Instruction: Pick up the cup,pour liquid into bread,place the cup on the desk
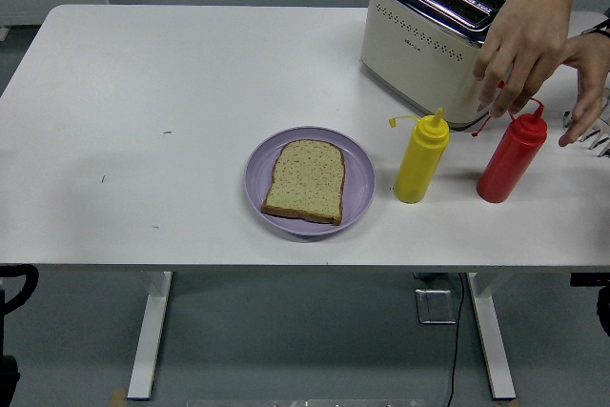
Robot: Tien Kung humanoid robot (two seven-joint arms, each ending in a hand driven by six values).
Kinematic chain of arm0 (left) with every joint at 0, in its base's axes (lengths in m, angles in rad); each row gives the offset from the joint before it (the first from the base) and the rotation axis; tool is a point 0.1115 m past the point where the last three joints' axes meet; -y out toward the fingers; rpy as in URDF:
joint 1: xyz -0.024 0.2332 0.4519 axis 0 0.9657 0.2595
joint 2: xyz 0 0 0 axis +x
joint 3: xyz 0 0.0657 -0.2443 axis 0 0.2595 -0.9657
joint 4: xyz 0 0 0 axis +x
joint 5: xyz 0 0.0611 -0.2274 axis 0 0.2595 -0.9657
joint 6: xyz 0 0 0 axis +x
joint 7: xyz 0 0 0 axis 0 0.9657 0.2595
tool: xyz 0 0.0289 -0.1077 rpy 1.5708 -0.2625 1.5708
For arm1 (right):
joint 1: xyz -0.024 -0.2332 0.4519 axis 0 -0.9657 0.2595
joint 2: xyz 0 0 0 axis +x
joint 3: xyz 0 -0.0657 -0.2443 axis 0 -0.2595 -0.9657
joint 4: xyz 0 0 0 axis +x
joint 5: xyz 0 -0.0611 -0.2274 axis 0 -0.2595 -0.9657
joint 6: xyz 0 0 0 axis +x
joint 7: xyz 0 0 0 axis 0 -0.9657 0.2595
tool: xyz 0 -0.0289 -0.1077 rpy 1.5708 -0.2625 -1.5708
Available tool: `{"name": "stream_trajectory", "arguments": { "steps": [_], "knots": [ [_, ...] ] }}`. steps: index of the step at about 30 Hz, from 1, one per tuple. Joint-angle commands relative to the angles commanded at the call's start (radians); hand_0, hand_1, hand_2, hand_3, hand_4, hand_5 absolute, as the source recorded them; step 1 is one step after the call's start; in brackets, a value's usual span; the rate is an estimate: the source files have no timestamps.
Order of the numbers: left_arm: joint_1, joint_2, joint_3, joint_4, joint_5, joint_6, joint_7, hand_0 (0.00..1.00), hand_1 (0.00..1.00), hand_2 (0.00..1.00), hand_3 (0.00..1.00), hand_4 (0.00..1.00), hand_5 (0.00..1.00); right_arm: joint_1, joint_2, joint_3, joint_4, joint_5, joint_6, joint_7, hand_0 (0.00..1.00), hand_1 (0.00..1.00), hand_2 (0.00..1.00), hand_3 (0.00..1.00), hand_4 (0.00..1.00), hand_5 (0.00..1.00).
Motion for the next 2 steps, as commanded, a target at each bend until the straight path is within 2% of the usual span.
{"name": "stream_trajectory", "arguments": {
  "steps": [2],
  "knots": [
    [0.000, 0.000, 0.000, 0.000, 0.000, 0.000, 0.000, 0.721, 0.735, 0.730, 0.666, 0.638, 0.998, 0.000, 0.000, -0.001, 0.000, 0.001, -0.001, 0.000, 0.770, 0.724, 0.735, 0.754, 0.621, 0.563]
  ]
}}
